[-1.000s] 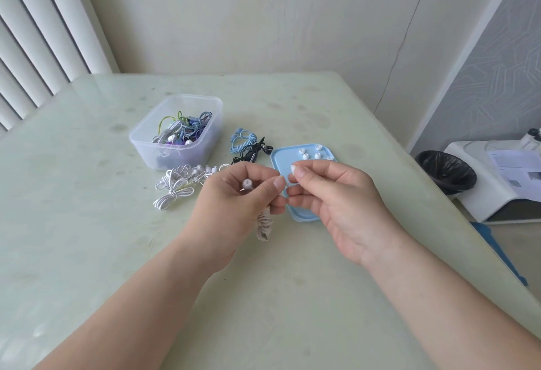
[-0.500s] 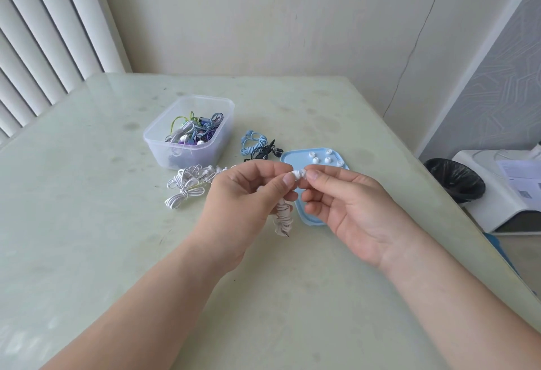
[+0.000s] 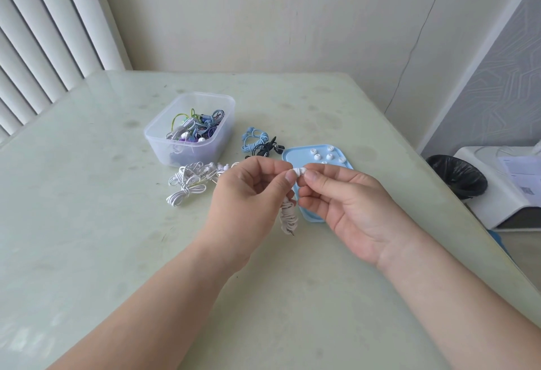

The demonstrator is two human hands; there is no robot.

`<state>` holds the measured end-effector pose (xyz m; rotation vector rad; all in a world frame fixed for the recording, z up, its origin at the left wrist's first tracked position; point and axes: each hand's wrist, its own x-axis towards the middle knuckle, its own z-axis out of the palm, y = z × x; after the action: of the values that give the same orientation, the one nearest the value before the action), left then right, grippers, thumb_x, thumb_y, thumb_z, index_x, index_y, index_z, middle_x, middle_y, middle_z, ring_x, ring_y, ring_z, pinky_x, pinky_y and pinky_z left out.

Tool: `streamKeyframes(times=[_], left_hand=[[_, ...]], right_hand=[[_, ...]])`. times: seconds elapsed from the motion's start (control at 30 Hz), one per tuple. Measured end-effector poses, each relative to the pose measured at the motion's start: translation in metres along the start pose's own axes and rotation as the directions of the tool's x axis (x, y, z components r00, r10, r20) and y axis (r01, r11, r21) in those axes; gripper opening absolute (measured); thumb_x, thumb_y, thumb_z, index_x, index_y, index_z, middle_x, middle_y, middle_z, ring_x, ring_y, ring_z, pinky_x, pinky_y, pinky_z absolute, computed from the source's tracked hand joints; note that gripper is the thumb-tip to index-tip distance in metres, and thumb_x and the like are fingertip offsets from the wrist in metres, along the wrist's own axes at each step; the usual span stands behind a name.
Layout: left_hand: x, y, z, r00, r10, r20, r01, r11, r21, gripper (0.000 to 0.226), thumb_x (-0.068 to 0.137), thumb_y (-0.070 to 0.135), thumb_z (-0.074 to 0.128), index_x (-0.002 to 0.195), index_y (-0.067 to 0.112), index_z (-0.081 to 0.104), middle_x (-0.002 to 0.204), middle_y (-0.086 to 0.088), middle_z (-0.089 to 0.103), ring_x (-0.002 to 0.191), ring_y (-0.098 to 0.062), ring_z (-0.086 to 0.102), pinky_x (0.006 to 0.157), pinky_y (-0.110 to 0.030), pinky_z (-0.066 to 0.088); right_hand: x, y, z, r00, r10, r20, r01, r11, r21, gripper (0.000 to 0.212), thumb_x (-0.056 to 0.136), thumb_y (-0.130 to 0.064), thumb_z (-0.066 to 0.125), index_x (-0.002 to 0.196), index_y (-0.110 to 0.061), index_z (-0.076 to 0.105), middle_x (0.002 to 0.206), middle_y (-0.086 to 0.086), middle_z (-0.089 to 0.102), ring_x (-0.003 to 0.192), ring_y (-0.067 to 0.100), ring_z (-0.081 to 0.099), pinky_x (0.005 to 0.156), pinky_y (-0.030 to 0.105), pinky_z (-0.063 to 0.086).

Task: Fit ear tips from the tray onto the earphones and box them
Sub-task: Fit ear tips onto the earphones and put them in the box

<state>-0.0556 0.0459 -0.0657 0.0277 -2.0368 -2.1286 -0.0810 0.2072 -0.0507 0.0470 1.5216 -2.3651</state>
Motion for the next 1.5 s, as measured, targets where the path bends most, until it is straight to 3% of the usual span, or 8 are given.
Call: streamKeyframes(times=[0.3, 0.57, 0.77, 1.0, 1.1, 1.17, 1.33, 1.5], left_hand=[[-0.004, -0.001, 0.007, 0.997, 0.039, -0.069, -0.034, 0.997, 0.067, 0.007, 0.094, 0.014, 0.074, 0.088, 0.017, 0.073, 0.078, 0.004, 0.077, 0.073, -0.009, 0.072, 0.067, -0.021, 0.057], [0.000, -0.004, 0.003, 0.999, -0.024, -0.039, 0.020, 0.996, -0.082, 0.003, 0.095, 0.014, 0.074, 0.092, 0.012, 0.073, 0.082, 0.000, 0.076, 0.076, -0.020, 0.069, 0.080, -0.042, 0.059], [0.001, -0.005, 0.002, 0.999, -0.042, -0.002, 0.042, 0.991, -0.130, 0.002, 0.096, 0.011, 0.072, 0.094, 0.012, 0.072, 0.082, -0.002, 0.072, 0.076, -0.023, 0.067, 0.077, -0.040, 0.055], [0.003, -0.002, -0.002, 0.997, -0.077, -0.004, 0.075, 0.981, -0.181, 0.002, 0.097, 0.010, 0.070, 0.097, 0.008, 0.071, 0.079, -0.008, 0.072, 0.075, -0.023, 0.067, 0.087, -0.049, 0.057], [0.005, 0.006, -0.005, 0.994, -0.108, 0.017, 0.108, 0.955, -0.278, 0.006, 0.096, 0.011, 0.069, 0.100, 0.006, 0.069, 0.079, -0.007, 0.068, 0.074, -0.019, 0.065, 0.080, -0.041, 0.059], [0.006, 0.011, -0.008, 0.991, -0.124, 0.050, 0.134, 0.918, -0.374, 0.007, 0.099, 0.009, 0.064, 0.102, 0.004, 0.067, 0.082, -0.010, 0.064, 0.075, -0.021, 0.063, 0.074, -0.033, 0.058], [0.007, 0.016, -0.010, 0.981, -0.182, 0.072, 0.195, 0.875, -0.443, 0.022, 0.100, 0.009, 0.062, 0.121, 0.007, 0.068, 0.088, -0.007, 0.064, 0.077, -0.019, 0.062, 0.076, -0.034, 0.054], [0.009, 0.011, -0.011, 0.981, -0.187, 0.047, 0.192, 0.928, -0.318, 0.023, 0.106, 0.009, 0.053, 0.117, 0.012, 0.073, 0.080, 0.003, 0.068, 0.078, -0.012, 0.066, 0.088, -0.031, 0.059]], right_hand=[[0.000, 0.009, 0.004, 0.997, -0.065, -0.046, 0.065, 0.998, 0.003, 0.009, 0.086, 0.002, 0.068, 0.094, 0.001, 0.074, 0.090, 0.019, 0.072, 0.078, 0.023, 0.069, 0.070, 0.028, 0.060], [-0.001, 0.010, 0.006, 0.988, -0.126, -0.085, 0.119, 0.990, -0.078, 0.015, 0.092, -0.002, 0.068, 0.104, 0.004, 0.075, 0.091, 0.016, 0.072, 0.075, 0.022, 0.064, 0.061, 0.028, 0.054], [-0.001, 0.010, 0.002, 0.963, -0.252, -0.099, 0.219, 0.940, -0.262, 0.014, 0.094, 0.001, 0.065, 0.102, -0.002, 0.076, 0.086, 0.016, 0.072, 0.074, 0.023, 0.068, 0.067, 0.032, 0.055], [-0.008, 0.012, 0.006, 0.954, -0.301, -0.007, 0.265, 0.852, -0.452, 0.032, 0.094, 0.000, 0.066, 0.108, -0.026, 0.078, 0.095, 0.002, 0.075, 0.082, 0.011, 0.068, 0.067, 0.027, 0.056], [-0.005, 0.012, 0.004, 0.963, -0.268, 0.023, 0.240, 0.821, -0.517, 0.048, 0.082, -0.023, 0.081, 0.128, -0.031, 0.068, 0.107, -0.005, 0.073, 0.098, 0.012, 0.070, 0.082, 0.032, 0.059], [-0.007, 0.010, 0.004, 0.968, -0.231, 0.094, 0.242, 0.771, -0.589, 0.062, 0.072, -0.033, 0.086, 0.130, -0.028, 0.066, 0.110, -0.009, 0.073, 0.103, 0.012, 0.069, 0.087, 0.033, 0.056], [-0.013, 0.013, 0.012, 0.949, -0.243, 0.203, 0.316, 0.683, -0.659, 0.021, 0.084, -0.014, 0.081, 0.100, -0.027, 0.078, 0.091, -0.007, 0.078, 0.090, 0.012, 0.071, 0.077, 0.028, 0.055], [-0.011, 0.010, 0.010, 0.968, -0.246, 0.056, 0.237, 0.813, -0.532, 0.013, 0.091, -0.012, 0.073, 0.099, -0.021, 0.079, 0.083, 0.003, 0.077, 0.074, 0.013, 0.069, 0.067, 0.028, 0.053]])
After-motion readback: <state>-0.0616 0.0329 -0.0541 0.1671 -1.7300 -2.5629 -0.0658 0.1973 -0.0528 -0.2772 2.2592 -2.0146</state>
